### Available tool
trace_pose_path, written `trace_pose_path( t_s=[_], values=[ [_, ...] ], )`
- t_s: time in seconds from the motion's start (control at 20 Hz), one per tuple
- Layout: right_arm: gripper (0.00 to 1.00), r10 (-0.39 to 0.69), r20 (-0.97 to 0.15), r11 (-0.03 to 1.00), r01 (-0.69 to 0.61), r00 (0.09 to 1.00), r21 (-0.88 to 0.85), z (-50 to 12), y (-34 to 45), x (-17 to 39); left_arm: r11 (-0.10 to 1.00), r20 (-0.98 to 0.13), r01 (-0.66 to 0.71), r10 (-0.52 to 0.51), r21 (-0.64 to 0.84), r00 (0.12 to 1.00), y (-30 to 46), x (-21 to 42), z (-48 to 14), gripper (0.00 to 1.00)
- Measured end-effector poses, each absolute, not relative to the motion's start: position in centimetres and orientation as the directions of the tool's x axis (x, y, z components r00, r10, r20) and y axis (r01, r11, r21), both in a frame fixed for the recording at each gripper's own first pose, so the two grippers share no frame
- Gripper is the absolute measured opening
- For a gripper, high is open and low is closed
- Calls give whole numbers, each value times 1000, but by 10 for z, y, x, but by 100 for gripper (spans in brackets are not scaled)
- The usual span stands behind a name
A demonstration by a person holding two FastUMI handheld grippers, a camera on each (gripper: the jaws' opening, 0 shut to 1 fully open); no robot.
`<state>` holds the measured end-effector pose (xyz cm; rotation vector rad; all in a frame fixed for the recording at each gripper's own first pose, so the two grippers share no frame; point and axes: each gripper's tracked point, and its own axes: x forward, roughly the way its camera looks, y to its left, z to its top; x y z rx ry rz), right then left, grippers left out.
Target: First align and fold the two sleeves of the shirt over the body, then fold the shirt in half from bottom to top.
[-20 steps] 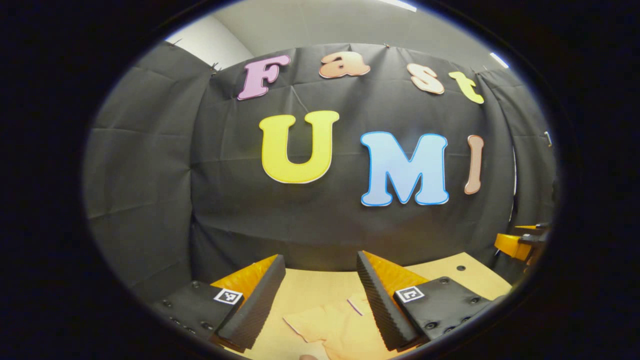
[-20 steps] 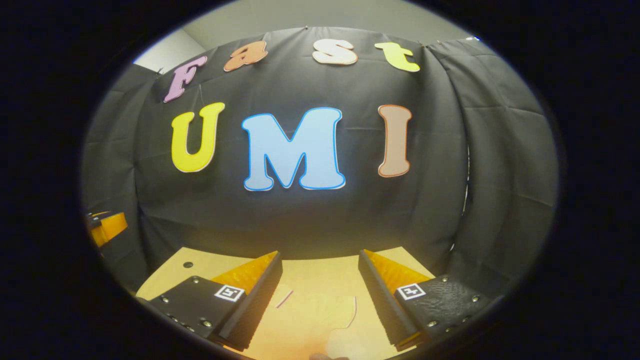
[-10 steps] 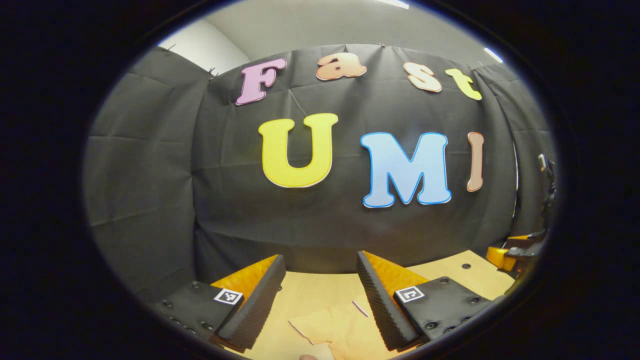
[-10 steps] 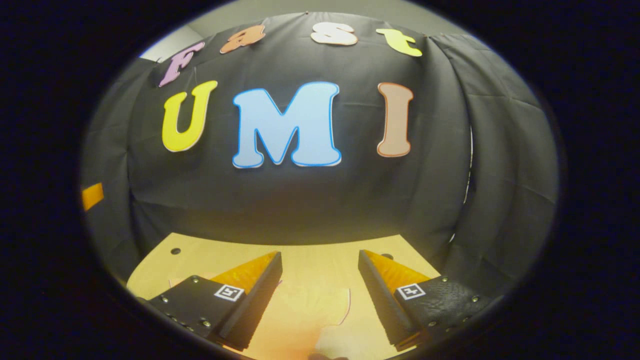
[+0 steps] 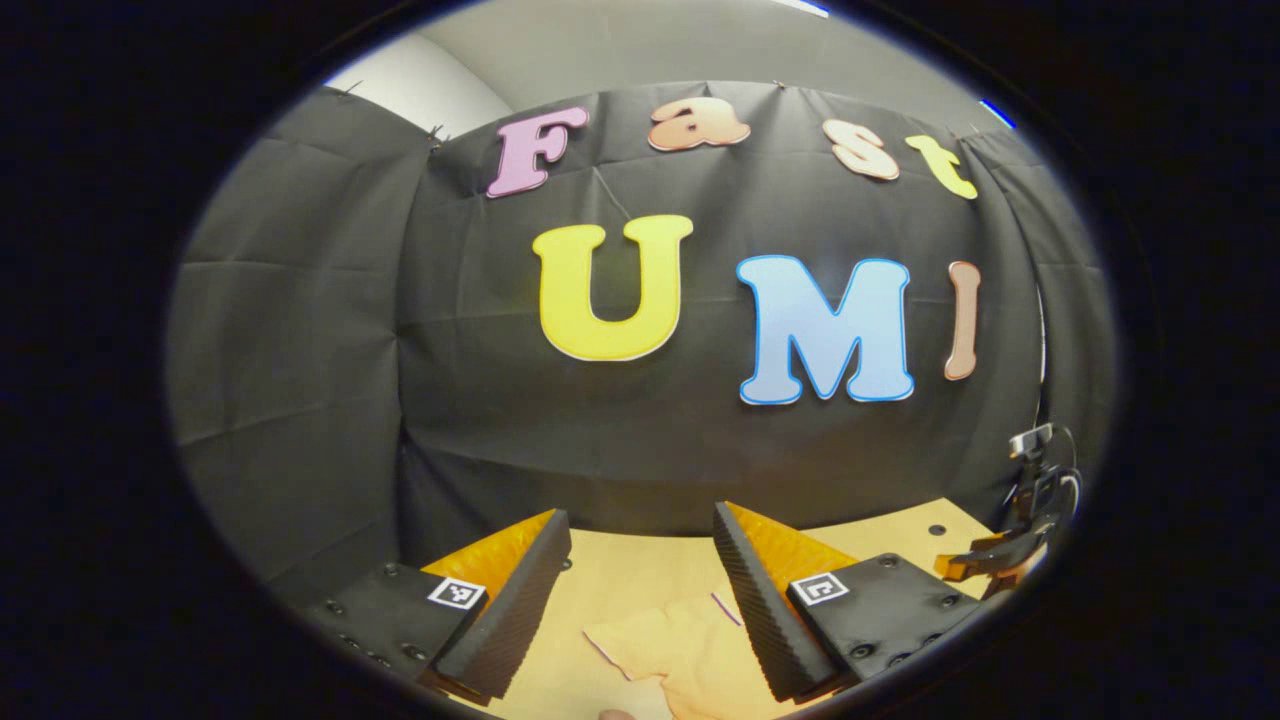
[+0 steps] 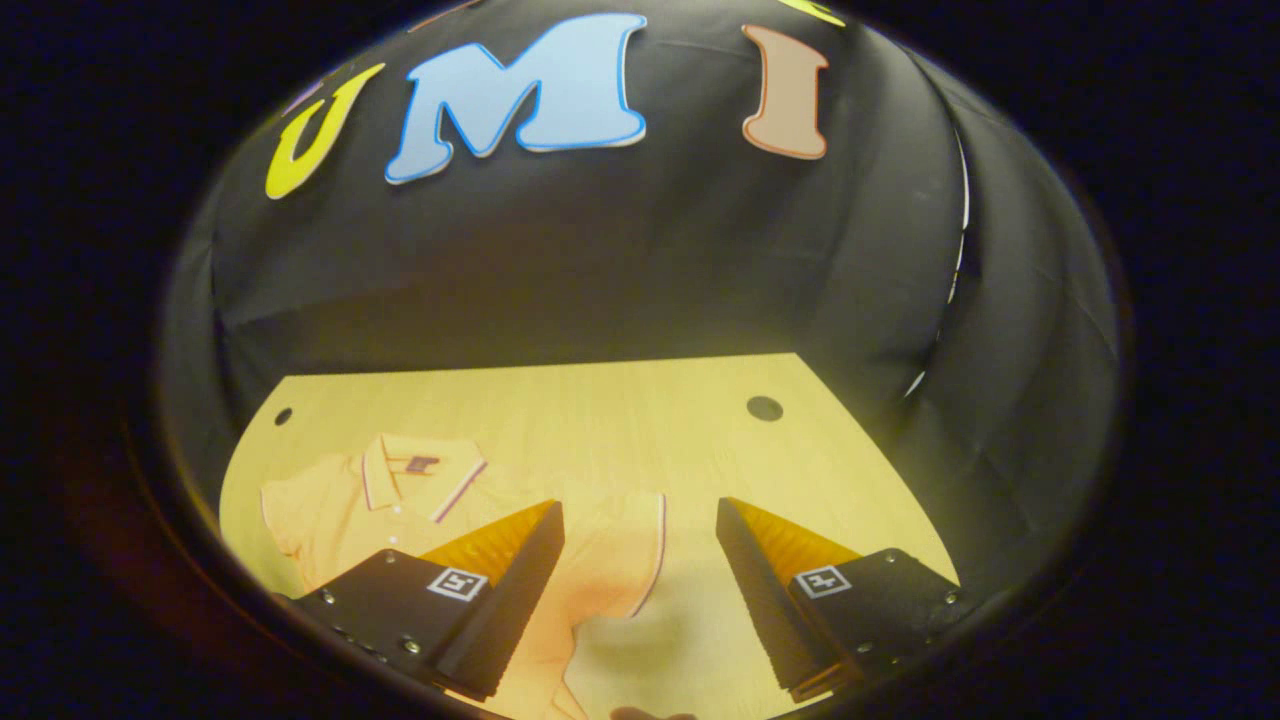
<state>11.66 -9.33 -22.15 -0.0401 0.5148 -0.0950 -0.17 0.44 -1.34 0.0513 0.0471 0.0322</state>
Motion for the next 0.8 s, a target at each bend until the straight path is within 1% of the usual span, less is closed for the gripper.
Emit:
trace_pose_path(
  t_s=[0.25,0.6,0.7,0.75,0.8],
  values=[
    [96,-111,-641,993,112,759,-39,-299,-105,137,996,-81,-70,74,47,994,17,7,-25,94],
    [96,-126,-701,991,126,702,-51,-339,-109,151,992,-128,-110,118,61,985,25,21,-41,94],
    [96,-103,-715,993,116,691,-31,-344,-104,150,991,-135,-118,127,70,983,26,25,-43,94],
    [88,-89,-714,993,118,695,-9,-344,-101,151,990,-138,-121,130,70,982,27,27,-45,94],
    [83,-77,-720,993,116,690,6,-346,-98,151,990,-142,-124,132,69,981,26,28,-47,94]
  ],
)
